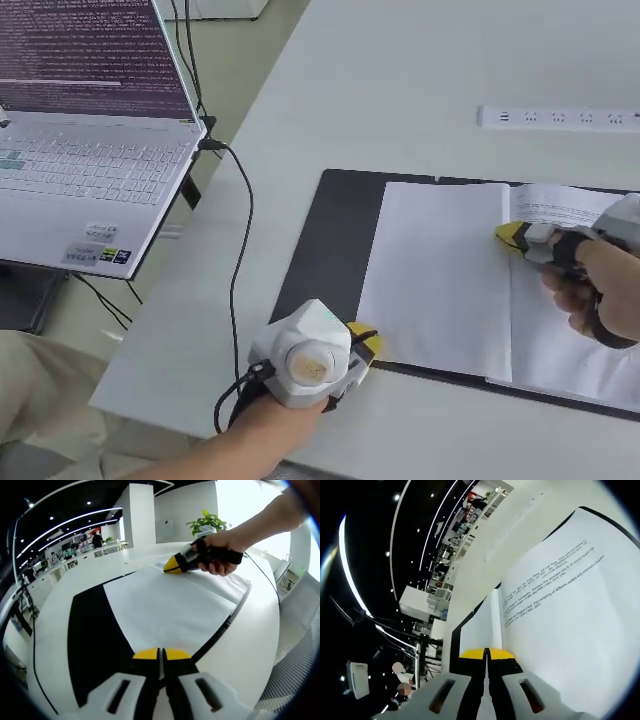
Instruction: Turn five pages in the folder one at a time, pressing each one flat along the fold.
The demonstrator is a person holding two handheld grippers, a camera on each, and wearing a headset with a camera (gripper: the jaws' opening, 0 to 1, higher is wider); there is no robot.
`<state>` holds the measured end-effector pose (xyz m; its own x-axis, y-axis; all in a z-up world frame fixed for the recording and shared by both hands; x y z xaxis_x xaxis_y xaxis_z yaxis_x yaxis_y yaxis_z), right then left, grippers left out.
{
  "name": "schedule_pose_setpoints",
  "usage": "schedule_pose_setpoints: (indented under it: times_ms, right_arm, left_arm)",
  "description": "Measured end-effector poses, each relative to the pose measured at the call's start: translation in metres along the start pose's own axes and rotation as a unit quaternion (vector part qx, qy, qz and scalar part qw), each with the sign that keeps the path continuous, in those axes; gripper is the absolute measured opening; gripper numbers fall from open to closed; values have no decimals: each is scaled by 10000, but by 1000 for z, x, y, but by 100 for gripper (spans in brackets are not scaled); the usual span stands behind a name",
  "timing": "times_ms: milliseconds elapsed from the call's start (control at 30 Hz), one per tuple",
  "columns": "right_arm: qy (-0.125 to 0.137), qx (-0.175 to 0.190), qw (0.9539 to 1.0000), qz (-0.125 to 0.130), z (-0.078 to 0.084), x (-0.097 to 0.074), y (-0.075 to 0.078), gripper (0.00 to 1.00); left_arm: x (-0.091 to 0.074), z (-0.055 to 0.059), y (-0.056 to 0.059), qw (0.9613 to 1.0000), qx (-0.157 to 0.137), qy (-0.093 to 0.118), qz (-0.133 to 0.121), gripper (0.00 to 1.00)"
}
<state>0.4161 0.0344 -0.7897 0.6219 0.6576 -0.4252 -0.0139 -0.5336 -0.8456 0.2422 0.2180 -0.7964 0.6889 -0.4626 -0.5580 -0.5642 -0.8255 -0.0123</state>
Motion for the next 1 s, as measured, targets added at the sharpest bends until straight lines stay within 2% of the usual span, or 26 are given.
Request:
schedule_pose_setpoints:
  times_ms: [100, 500, 833, 1000]
  right_arm:
    - [81, 141, 9999, -35, -3, 3, -2, 0]
    - [239, 333, 9991, -43, -14, 17, -3, 0]
    - [321, 345, 9989, 35, -30, 33, -4, 0]
    - [453, 398, 9981, 89, -42, 39, -2, 0]
  left_arm:
    - [-1, 0, 0, 10000, -12, 11, -5, 1]
    - [-2, -1, 0, 10000, 2, 39, -46, 0]
    - [-2, -1, 0, 10000, 21, 50, -56, 0]
    - [-1, 0, 0, 9999, 13, 76, -87, 0]
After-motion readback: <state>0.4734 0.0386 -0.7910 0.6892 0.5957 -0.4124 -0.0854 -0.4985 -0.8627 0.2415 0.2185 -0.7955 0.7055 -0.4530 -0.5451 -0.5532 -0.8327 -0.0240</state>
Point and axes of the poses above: the centre of the closed fingertips' face, and the gripper's own axes: x roughly forward along the fingers, y roughly to its right, z roughly out of its underside, the point moved 4 cm from there along -x, roughly backward along the fingers, and after that the axes turned 1 degree about y, right-handed, at the moved point
